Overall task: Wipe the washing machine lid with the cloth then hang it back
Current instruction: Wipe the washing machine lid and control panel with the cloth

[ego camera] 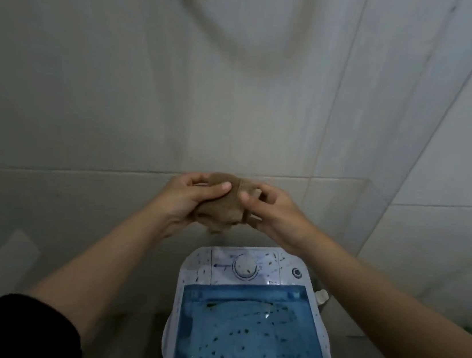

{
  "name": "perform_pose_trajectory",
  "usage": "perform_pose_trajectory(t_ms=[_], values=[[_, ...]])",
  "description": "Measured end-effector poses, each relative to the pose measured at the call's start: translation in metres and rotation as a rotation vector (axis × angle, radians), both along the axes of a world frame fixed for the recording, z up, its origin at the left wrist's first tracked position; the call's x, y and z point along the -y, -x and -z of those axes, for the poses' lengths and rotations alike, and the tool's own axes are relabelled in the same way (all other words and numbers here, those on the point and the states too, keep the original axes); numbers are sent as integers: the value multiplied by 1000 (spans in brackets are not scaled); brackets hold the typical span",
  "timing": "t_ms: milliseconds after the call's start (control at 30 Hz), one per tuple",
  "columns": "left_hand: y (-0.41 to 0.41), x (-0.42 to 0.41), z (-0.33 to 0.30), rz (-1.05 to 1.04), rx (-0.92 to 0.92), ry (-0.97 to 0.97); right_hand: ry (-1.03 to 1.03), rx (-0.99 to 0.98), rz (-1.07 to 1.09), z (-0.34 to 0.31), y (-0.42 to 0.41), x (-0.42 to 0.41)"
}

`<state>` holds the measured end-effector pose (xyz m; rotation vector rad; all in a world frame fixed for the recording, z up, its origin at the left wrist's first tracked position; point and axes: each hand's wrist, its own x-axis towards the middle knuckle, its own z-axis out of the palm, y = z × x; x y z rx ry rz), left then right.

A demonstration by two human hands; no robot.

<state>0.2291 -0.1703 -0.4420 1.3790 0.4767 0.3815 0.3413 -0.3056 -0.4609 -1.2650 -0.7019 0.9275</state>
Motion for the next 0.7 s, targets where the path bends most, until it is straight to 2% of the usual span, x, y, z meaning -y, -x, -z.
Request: perform_pose_trajectory(t_ms=[100,200,467,600,700], values=[[-4,-1,35,-41,59,-63,-53,25,58,31,1,-3],[1,5,52,-62,44,-118,-65,7,119,47,9,2],[41,36,43,0,-19,-352,-49,-4,129,30,57,42],[69,49,42,-12,-112,-517,16,111,221,19,75,56],[97,50,56,47,-255,-681,158,309,343,22,77,57]])
